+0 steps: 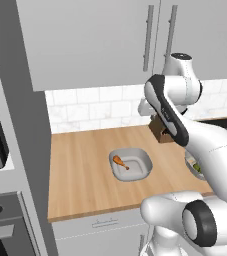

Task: Take the meat container that has the chicken drumstick and place it on the second highest rack of the freezer. Then take the vegetable container that has the lime and potato and place it on the highest rack of the freezer.

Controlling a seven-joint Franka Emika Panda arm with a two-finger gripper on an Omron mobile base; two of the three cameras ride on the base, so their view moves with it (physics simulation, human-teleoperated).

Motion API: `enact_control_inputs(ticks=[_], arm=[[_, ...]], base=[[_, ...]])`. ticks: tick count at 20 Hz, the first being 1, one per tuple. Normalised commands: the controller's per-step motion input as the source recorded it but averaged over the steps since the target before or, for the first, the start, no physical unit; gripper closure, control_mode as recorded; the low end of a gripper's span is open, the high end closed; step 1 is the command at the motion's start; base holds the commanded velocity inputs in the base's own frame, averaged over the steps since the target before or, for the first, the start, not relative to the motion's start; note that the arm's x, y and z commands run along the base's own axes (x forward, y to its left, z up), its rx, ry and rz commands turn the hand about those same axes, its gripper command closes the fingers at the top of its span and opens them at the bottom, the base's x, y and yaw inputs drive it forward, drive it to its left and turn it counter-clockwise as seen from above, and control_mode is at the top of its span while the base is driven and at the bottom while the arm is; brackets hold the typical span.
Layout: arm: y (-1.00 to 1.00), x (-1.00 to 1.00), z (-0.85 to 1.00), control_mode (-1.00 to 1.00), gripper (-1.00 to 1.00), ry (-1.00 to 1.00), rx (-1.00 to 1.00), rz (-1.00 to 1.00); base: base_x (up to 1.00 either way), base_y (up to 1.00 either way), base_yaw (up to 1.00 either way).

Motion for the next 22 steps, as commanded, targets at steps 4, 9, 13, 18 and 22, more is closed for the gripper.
enact_control_inputs(ticks=[4, 9, 13, 18, 22], arm=[[-0.01, -0.16, -0.09, -1.00, -1.00, -0.03, 0.00, -0.02], [-0.19, -0.14, -0.67, -1.00, -1.00, -0.05, 0.11, -0.13], [-0.29, 0.00, -0.97, -1.00, -1.00, 0.00, 0.20, -0.08], [-0.26, 0.05, -0.90, -1.00, -1.00, 0.02, 0.10, 0.02], [-0.03, 0.27, -0.57, -1.00, -1.00, -0.01, 0.02, 0.00]], base=[[0.00, 0.00, 0.00], [0.00, 0.00, 0.00], [0.00, 0.00, 0.00], [0.00, 0.00, 0.00], [0.00, 0.00, 0.00]])
